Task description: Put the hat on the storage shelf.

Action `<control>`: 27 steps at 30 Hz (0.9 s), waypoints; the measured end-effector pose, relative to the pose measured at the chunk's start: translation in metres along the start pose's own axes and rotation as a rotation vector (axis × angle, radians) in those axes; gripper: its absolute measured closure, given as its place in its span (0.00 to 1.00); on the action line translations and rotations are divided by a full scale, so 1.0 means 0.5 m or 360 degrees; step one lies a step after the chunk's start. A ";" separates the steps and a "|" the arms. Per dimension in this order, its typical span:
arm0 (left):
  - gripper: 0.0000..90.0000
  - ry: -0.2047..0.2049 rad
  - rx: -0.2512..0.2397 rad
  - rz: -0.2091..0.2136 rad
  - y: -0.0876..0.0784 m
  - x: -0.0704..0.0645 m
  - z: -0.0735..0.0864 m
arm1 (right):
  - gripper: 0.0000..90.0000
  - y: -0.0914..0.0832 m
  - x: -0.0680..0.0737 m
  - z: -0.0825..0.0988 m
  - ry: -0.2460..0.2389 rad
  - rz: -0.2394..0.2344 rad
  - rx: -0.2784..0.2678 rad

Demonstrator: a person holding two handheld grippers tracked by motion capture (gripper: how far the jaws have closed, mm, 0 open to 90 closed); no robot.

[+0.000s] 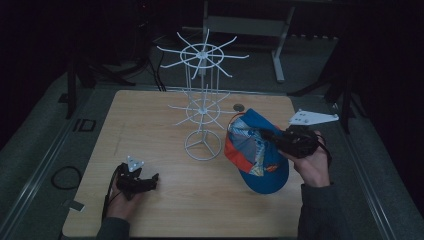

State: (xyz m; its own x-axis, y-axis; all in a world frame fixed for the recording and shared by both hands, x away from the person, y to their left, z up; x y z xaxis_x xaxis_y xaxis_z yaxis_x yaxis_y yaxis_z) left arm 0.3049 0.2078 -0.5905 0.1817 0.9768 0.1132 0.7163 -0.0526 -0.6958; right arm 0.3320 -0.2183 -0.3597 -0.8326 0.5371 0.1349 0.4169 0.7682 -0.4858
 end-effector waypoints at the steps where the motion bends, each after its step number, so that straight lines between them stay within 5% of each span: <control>1: 0.15 0.0000 0.0000 0.0000 0.000 0.000 0.000 | 0.98 0.000 0.000 0.000 0.0000 0.0000 0.0000; 27: 0.15 0.0001 0.0000 0.0000 0.000 0.000 0.000 | 0.97 -0.035 0.000 -0.034 -0.0022 -0.0076 -0.0100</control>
State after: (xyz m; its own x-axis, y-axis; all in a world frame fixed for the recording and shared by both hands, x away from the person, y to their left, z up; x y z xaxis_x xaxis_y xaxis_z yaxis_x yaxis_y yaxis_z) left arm 0.3049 0.2079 -0.5905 0.1821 0.9767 0.1136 0.7162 -0.0526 -0.6959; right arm 0.3308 -0.2258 -0.3362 -0.8568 0.4950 0.1443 0.3985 0.8133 -0.4239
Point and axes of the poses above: each handheld gripper's, and its own axes: y roughly forward along the jaws, z roughly out of its underside, x roughly to its left, the point moved 3 cm from there along y, roughly forward along the jaws, and after that the axes turned 10 degrees about -z, right-handed, at the moved point
